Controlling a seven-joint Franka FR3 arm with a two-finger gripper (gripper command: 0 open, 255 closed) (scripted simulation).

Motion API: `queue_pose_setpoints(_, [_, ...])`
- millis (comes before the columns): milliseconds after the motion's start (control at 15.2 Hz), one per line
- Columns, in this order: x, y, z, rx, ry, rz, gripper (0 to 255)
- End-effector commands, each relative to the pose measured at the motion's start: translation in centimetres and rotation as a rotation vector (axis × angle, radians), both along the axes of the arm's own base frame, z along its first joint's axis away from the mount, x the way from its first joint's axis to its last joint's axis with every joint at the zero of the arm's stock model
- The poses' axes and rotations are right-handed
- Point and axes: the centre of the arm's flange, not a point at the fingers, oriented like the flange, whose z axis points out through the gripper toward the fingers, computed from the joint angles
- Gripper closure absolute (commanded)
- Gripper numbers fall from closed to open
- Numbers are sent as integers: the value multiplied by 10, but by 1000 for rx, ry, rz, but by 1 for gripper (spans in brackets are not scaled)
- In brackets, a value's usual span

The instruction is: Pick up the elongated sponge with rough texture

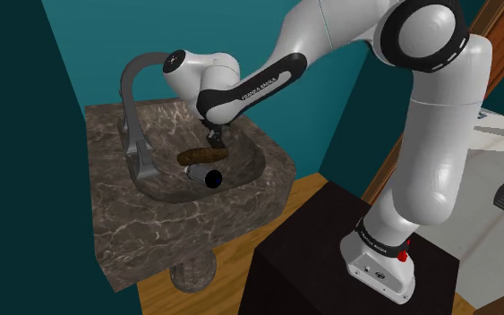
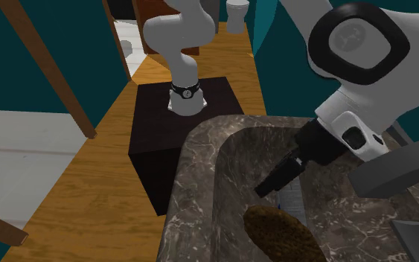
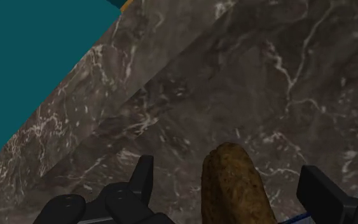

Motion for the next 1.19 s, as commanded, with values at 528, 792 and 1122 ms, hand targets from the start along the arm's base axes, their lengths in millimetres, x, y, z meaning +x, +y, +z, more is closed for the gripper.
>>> queue_pose_setpoints(528, [38, 38, -86, -116, 14, 92, 0])
queue_pose_setpoints(792, [38, 38, -105, -116, 14, 92, 0])
queue_pose_setpoints(1122, [36, 37, -105, -116, 14, 92, 255])
